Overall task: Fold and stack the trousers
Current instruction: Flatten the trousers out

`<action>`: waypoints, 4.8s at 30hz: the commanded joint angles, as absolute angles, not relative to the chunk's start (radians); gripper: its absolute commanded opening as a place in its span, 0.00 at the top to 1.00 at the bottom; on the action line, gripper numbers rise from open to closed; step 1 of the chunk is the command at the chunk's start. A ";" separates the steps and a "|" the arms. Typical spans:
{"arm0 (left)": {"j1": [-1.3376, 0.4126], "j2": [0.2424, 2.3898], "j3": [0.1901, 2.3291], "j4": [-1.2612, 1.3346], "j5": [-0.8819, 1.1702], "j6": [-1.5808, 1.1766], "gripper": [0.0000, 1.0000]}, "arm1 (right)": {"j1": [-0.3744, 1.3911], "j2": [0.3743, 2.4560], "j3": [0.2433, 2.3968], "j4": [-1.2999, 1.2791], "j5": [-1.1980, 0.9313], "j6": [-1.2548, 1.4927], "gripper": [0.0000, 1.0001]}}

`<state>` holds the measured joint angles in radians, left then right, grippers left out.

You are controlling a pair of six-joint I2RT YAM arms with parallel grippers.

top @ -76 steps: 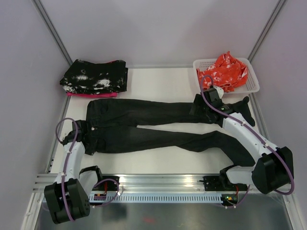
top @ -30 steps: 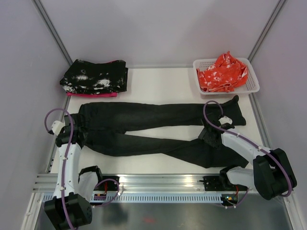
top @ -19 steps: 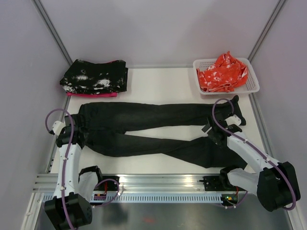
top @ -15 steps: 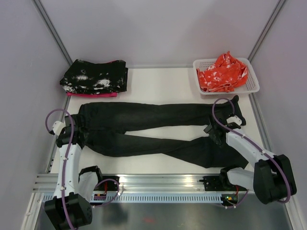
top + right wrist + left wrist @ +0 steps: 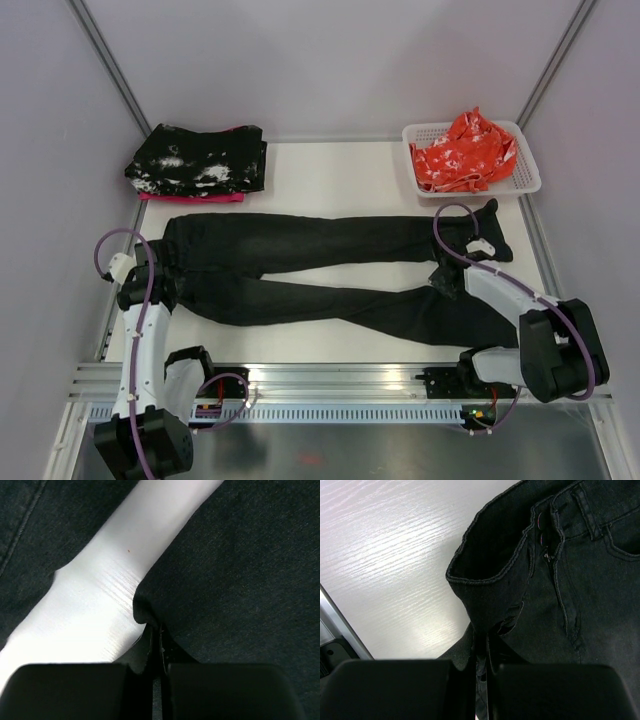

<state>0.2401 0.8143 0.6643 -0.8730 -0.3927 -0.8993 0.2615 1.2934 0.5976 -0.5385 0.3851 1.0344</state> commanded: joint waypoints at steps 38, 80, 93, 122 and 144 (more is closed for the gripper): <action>0.219 0.781 0.698 -0.836 -0.385 -0.865 0.96 | 0.273 0.918 0.756 -0.911 0.540 1.161 0.02; 0.189 0.759 0.658 -0.815 -0.394 -0.888 0.96 | 0.258 0.393 0.567 -0.988 0.445 1.365 0.10; 0.189 0.767 0.702 -0.831 -0.428 -0.862 0.95 | 0.259 0.662 1.083 -0.982 0.262 1.060 0.08; 0.235 0.793 0.713 -0.930 -0.551 -0.865 0.95 | 0.258 1.302 0.483 -0.445 0.406 1.031 0.60; 0.270 0.762 0.647 -0.854 -0.500 -0.904 0.95 | 0.230 0.922 0.462 -0.590 0.502 1.080 0.93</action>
